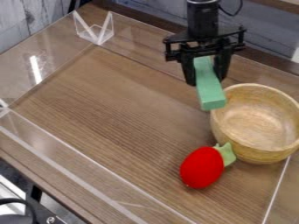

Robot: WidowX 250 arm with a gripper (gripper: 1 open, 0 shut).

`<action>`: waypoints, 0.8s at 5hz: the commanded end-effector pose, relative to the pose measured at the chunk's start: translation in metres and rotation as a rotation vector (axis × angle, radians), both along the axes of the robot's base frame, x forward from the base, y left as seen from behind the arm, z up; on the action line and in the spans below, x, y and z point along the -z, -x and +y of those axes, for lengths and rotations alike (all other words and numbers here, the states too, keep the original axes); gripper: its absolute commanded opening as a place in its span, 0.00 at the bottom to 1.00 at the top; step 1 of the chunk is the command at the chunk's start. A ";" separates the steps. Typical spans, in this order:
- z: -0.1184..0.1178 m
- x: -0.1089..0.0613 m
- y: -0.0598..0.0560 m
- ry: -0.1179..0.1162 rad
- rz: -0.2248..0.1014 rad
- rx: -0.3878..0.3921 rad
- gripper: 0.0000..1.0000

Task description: Remove the green block from the brown bowl and put it on the table

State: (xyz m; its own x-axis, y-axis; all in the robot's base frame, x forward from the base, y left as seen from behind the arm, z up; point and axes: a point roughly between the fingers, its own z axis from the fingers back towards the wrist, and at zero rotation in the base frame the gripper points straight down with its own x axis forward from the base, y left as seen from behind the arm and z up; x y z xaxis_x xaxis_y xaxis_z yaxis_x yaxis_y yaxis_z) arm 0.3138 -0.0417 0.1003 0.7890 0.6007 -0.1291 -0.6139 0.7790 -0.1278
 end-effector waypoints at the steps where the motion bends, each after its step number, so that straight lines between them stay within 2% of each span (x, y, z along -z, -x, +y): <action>1: -0.010 -0.017 -0.013 0.002 -0.055 -0.015 0.00; 2: -0.014 -0.019 -0.017 0.006 -0.053 -0.043 0.00; 4: -0.019 -0.028 -0.019 0.010 -0.046 0.003 0.00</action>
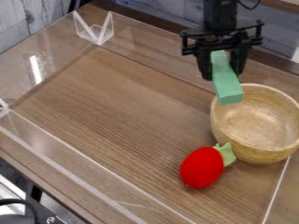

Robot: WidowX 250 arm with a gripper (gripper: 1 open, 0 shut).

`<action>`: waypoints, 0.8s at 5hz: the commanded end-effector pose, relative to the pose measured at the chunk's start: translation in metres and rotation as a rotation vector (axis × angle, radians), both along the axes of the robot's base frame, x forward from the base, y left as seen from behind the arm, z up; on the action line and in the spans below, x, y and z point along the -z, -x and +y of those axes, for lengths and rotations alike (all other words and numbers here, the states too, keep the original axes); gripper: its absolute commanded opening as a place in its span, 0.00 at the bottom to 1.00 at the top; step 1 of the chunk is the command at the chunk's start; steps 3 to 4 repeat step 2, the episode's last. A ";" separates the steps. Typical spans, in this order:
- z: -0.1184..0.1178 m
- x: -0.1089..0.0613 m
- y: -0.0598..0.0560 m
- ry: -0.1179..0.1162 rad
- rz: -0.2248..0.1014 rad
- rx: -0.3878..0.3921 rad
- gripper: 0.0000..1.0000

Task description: Remove the green block from the brown bowl and put it on the table

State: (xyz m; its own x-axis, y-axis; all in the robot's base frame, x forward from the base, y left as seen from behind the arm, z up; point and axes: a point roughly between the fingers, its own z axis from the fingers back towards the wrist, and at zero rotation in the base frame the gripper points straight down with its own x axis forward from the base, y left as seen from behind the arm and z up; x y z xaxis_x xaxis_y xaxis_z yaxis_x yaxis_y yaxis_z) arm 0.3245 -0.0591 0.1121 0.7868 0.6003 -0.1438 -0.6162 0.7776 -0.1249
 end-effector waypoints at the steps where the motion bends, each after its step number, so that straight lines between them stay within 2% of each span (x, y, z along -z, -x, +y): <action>1: 0.012 -0.013 -0.008 0.002 -0.055 0.008 0.00; 2: 0.024 -0.009 -0.007 0.001 -0.051 0.010 0.00; 4: 0.024 -0.009 -0.007 0.001 -0.051 0.010 0.00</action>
